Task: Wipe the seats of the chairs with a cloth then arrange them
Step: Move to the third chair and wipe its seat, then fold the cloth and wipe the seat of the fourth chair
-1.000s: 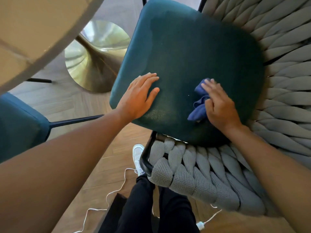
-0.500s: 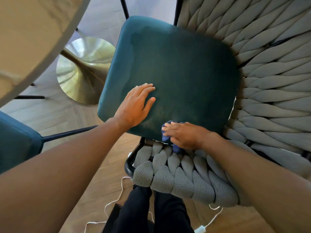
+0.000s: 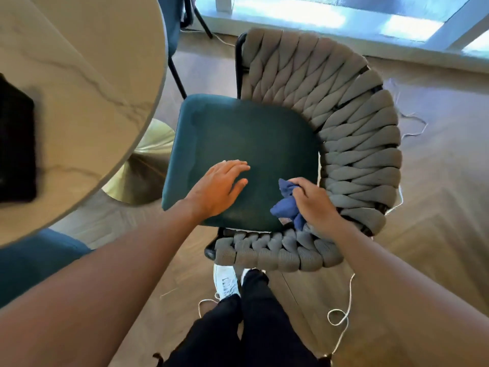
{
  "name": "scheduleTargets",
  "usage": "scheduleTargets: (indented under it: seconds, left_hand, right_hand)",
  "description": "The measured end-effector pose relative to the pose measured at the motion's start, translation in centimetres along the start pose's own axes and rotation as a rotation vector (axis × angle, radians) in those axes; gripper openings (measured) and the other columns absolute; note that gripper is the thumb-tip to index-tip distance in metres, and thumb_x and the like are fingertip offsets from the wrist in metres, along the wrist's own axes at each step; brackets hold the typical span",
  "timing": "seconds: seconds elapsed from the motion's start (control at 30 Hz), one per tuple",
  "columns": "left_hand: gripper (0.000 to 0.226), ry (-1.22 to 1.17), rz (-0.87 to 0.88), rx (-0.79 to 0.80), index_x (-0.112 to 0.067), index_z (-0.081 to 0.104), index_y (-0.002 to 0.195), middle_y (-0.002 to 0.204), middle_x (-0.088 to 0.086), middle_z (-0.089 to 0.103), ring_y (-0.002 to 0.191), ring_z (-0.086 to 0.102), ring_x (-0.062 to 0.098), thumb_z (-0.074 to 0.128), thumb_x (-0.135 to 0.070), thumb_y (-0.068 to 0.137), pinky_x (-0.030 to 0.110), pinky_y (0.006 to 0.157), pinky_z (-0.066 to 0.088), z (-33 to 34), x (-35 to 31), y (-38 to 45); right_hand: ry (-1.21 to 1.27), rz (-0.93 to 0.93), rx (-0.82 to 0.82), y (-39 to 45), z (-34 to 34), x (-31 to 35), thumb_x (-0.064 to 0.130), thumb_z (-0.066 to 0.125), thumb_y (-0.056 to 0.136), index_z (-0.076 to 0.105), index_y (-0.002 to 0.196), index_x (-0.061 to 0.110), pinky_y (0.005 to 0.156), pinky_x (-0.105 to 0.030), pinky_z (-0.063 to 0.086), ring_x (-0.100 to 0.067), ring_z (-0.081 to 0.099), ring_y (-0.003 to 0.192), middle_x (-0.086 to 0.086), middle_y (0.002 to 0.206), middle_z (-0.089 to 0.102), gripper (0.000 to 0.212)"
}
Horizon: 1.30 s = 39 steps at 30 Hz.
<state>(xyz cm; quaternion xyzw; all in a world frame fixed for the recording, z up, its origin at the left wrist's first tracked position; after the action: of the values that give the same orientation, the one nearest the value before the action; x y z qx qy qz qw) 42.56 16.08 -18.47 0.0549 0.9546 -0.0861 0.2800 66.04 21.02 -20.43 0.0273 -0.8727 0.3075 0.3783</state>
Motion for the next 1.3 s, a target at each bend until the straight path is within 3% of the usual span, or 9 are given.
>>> scheduleTargets:
  seconds: [0.2, 0.4, 0.53, 0.63, 0.83, 0.93, 1.1, 1.2, 1.3]
  left_hand:
    - [0.039, -0.044, 0.073, 0.073, -0.015, 0.055, 0.138, 0.142, 0.005, 0.056, 0.130, 0.052, 0.023, 0.050, -0.034, 0.105, 0.032, 0.111, 0.036, -4.4, -7.5, -1.5]
    - [0.068, -0.171, 0.074, 0.259, -0.027, 0.045, 0.143, 0.142, -0.005, 0.054, 0.123, 0.055, 0.010, 0.050, -0.070, 0.091, 0.033, 0.105, 0.048, -4.7, -13.0, 0.0]
    - [0.061, -0.274, 0.101, 0.220, -0.029, 0.043, 0.144, 0.133, -0.004, 0.057, 0.112, 0.058, 0.003, 0.063, -0.054, 0.092, 0.023, 0.097, 0.049, -5.0, -16.0, 3.7]
    - [0.033, -0.253, 0.165, 0.199, -0.021, 0.059, 0.124, 0.111, -0.003, 0.062, 0.094, 0.061, 0.006, 0.066, -0.035, 0.095, 0.022, 0.084, 0.052, -5.0, -18.1, 6.9]
    - [0.010, -0.218, 0.049, 0.085, -0.017, 0.058, 0.089, 0.092, 0.000, 0.053, 0.081, 0.053, 0.016, 0.063, -0.025, 0.090, 0.025, 0.073, 0.045, -4.9, -21.5, 14.2]
    - [0.011, -0.278, -0.071, 0.008, -0.015, 0.057, 0.089, 0.085, -0.002, 0.056, 0.075, 0.053, 0.012, 0.061, -0.025, 0.094, 0.025, 0.069, 0.045, -5.4, -23.4, 17.6]
    - [0.014, -0.427, -0.241, -0.142, -0.015, 0.056, 0.090, 0.082, 0.000, 0.058, 0.073, 0.054, 0.010, 0.058, -0.026, 0.097, 0.028, 0.067, 0.049, -7.3, -25.3, 21.9]
    - [0.016, -0.492, -0.289, -0.163, -0.008, 0.058, 0.097, 0.088, 0.008, 0.061, 0.078, 0.056, 0.014, 0.056, -0.024, 0.100, 0.037, 0.072, 0.053, -8.4, -25.8, 23.9]
    - [0.016, -0.496, -0.262, -0.137, -0.007, 0.058, 0.100, 0.089, 0.006, 0.060, 0.081, 0.056, 0.011, 0.055, -0.023, 0.101, 0.035, 0.077, 0.053, -9.7, -26.1, 26.2]
  right_hand:
    - [0.246, 0.050, -0.161, -4.9, -3.7, 4.0, 0.015, 0.039, 0.098, 0.056, 0.107, 0.017, 0.084, -0.035, 0.047, -0.020, 0.056, 0.094, -0.006, 0.103, 0.060, 0.019]
    - [0.609, 0.162, -0.203, -6.7, -8.1, 4.3, 0.012, 0.036, 0.104, 0.051, 0.121, 0.005, 0.075, -0.025, 0.048, -0.019, 0.060, 0.094, -0.011, 0.106, 0.058, 0.023]
    - [0.730, 0.157, -0.096, -5.8, -10.6, 4.1, 0.032, 0.042, 0.093, 0.053, 0.124, 0.001, 0.072, -0.032, 0.055, -0.026, 0.065, 0.091, -0.021, 0.111, 0.062, 0.046]
    - [0.790, 0.127, 0.005, -4.5, -12.9, 3.9, 0.023, 0.043, 0.098, 0.062, 0.105, 0.015, 0.073, -0.038, 0.054, -0.021, 0.063, 0.080, -0.012, 0.095, 0.063, 0.022]
    - [0.604, 0.017, 0.155, -0.9, -20.0, 2.4, 0.030, 0.043, 0.106, 0.063, 0.118, 0.011, 0.087, -0.039, 0.053, -0.026, 0.063, 0.100, -0.016, 0.111, 0.065, 0.030]
    - [0.574, -0.026, 0.286, 0.6, -24.1, 1.8, 0.039, 0.047, 0.103, 0.064, 0.100, 0.012, 0.077, -0.036, 0.050, -0.023, 0.059, 0.086, -0.008, 0.087, 0.064, 0.032]
    - [0.412, -0.210, 0.420, 2.9, -31.1, 1.8, 0.035, 0.068, 0.095, 0.065, 0.122, 0.018, 0.094, -0.040, 0.055, -0.023, 0.066, 0.109, -0.009, 0.119, 0.066, 0.033]
    - [0.166, -0.336, 0.381, 5.4, -33.5, 3.0, 0.017, 0.082, 0.084, 0.062, 0.127, 0.014, 0.092, -0.035, 0.059, -0.022, 0.070, 0.103, -0.006, 0.119, 0.068, 0.048]
    - [-0.021, -0.504, 0.318, 7.8, -35.3, 5.4, 0.025, 0.085, 0.080, 0.066, 0.113, 0.016, 0.078, -0.024, 0.055, -0.019, 0.067, 0.091, 0.000, 0.103, 0.070, 0.039]
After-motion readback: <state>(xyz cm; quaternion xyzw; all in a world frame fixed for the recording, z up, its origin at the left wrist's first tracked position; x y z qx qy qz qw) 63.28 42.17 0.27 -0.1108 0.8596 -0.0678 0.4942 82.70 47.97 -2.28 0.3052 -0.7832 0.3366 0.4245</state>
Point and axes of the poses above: each hand's wrist, its own y-axis towards the middle knuckle, its own z-axis out of the palm, x = y × z, the point moved 5 cm from there along y, towards the middle knuckle
